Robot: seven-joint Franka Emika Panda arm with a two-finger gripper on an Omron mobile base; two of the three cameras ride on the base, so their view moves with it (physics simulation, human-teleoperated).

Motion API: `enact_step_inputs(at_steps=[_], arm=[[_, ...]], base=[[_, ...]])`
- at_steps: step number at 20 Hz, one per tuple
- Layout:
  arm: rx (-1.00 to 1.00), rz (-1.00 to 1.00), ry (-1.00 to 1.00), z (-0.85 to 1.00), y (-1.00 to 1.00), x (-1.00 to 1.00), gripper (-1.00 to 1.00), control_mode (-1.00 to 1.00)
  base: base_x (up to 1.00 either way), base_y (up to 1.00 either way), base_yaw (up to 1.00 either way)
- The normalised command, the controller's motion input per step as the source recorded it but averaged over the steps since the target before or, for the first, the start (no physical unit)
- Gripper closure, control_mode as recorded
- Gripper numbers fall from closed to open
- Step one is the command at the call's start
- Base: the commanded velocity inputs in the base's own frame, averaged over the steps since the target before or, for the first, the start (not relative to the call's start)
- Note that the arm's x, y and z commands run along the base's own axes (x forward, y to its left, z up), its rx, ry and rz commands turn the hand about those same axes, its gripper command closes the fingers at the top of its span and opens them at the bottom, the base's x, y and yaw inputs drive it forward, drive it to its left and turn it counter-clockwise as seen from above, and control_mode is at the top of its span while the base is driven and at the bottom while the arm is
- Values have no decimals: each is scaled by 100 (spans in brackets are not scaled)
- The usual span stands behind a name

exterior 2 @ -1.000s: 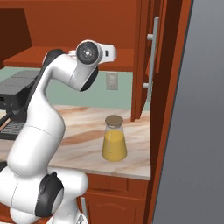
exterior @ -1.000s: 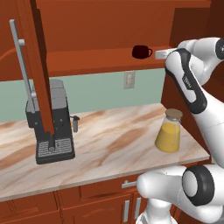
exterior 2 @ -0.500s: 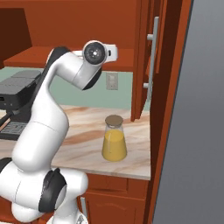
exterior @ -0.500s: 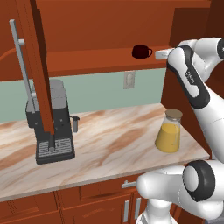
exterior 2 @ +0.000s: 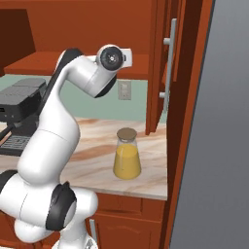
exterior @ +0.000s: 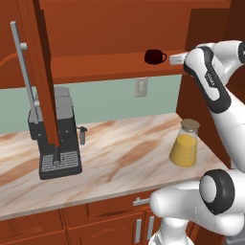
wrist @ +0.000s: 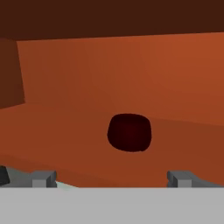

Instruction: There is a tray on the dining counter. Grab the cup, mug, and pitcher and place them on the tray. The pitcher may be placed next to the tray if it cannot fit the tray.

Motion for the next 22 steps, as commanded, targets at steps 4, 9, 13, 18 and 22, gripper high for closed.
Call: enact_step_inputs(at_steps=[4, 9, 13, 18, 22], arm=[[0, 1, 0, 0, -5, 16, -100, -100], [0, 0, 0, 0, -15, 12, -100, -100], [0, 0, 0, 0, -16, 23, -100, -100], [0, 0, 0, 0, -11, 22, -100, -100], [0, 0, 1, 0, -6, 16, -100, -100]], base=[[0, 0, 0], [0, 0, 0], [0, 0, 0], [0, 0, 0], [0, 0, 0]])
